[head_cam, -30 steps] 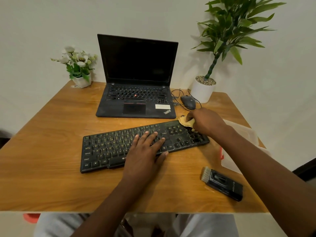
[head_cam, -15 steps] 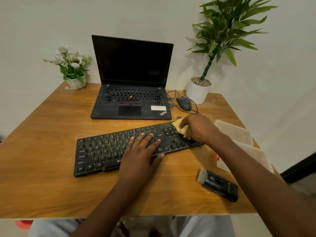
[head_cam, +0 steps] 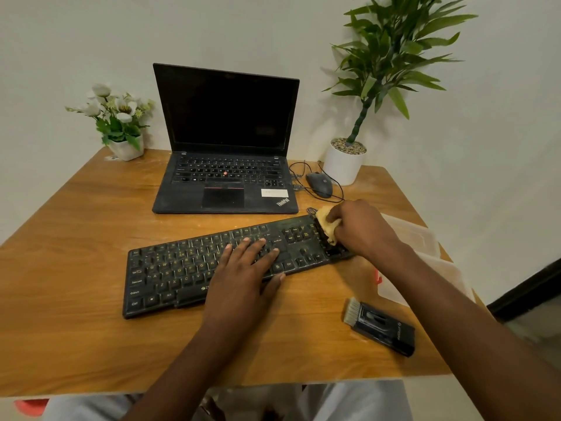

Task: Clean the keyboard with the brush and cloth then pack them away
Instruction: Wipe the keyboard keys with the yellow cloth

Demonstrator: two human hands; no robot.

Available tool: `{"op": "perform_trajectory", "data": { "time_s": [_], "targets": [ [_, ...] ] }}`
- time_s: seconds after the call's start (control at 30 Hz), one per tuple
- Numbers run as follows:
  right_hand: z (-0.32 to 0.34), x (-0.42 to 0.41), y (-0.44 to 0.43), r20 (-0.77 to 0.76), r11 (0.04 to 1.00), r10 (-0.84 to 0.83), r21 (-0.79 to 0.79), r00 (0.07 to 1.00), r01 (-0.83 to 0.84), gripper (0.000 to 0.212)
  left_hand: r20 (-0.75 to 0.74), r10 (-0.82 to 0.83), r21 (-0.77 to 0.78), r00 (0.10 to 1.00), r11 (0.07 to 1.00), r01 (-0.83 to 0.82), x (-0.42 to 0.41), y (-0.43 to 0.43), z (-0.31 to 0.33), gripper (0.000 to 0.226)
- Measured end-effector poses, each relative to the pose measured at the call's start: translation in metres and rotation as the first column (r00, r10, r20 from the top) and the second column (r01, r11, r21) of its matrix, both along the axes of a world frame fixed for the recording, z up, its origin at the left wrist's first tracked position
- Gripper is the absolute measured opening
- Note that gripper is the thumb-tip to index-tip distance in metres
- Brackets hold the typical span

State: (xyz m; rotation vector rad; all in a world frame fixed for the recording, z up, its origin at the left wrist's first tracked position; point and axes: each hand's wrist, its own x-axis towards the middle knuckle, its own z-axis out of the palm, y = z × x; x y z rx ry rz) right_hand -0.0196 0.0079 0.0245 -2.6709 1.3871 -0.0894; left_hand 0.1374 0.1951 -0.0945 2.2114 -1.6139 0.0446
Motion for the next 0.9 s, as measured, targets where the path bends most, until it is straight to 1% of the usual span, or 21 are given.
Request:
{"op": "perform_trajectory", "data": {
  "time_s": [0.07, 0.1, 0.17, 0.3, 0.47, 0.53, 0.6, 0.73, 0.77, 0.87, 0.9],
  "targets": [
    [-0.005, 0.004, 0.000, -0.062, 1.000, 0.015, 0.004, 0.998, -0.015, 0.055, 0.000, 0.002, 0.006, 1.000, 1.000, -0.002, 0.000, -0.001, 0.000, 0.060],
    [-0.009, 0.006, 0.002, -0.103, 0.999, 0.030, 0.018, 0.994, -0.028, 0.055, 0.002, 0.004, 0.004, 1.000, 1.000, -0.004, 0.000, -0.001, 0.000, 0.060],
    [-0.018, 0.007, 0.006, -0.165, 0.999, 0.050, 0.012, 0.985, -0.049, 0.046, 0.003, 0.003, 0.004, 1.000, 1.000, -0.003, 0.001, -0.001, 0.000, 0.060],
    [-0.022, 0.004, 0.016, -0.211, 0.999, 0.045, -0.014, 0.977, -0.049, 0.029, -0.006, -0.003, 0.003, 1.000, 1.000, 0.003, 0.001, 0.000, 0.001, 0.060],
    [-0.016, -0.002, 0.037, -0.268, 0.998, 0.049, -0.013, 0.962, -0.054, 0.026, -0.004, -0.001, -0.004, 1.000, 1.000, 0.001, 0.001, 0.000, 0.000, 0.060],
    [-0.009, -0.003, 0.039, -0.270, 0.999, 0.041, 0.027, 0.962, -0.035, 0.029, -0.003, -0.002, -0.001, 1.000, 1.000, 0.002, 0.001, 0.000, 0.000, 0.060],
    [-0.001, -0.003, 0.035, -0.230, 0.999, 0.003, 0.047, 0.973, 0.008, 0.032, 0.000, -0.004, 0.003, 1.000, 1.000, 0.004, 0.001, 0.000, 0.000, 0.061],
    [0.006, 0.002, 0.020, -0.092, 0.999, -0.040, -0.021, 0.995, 0.038, 0.035, 0.010, -0.002, 0.003, 1.000, 1.000, 0.002, 0.000, 0.000, 0.001, 0.061],
    [0.004, 0.004, 0.017, -0.087, 0.999, -0.027, -0.025, 0.996, 0.025, 0.038, 0.011, -0.001, 0.001, 1.000, 1.000, 0.001, 0.000, 0.000, 0.000, 0.061],
    [-0.005, 0.009, 0.015, -0.144, 0.998, 0.053, 0.025, 0.988, -0.050, 0.050, 0.008, -0.002, 0.002, 1.000, 1.000, 0.002, 0.001, 0.000, 0.001, 0.061],
    [-0.010, 0.009, 0.016, -0.152, 0.998, 0.064, 0.029, 0.986, -0.061, 0.051, 0.002, -0.002, 0.003, 1.000, 1.000, 0.002, 0.001, 0.000, 0.001, 0.061]
  ]
}}
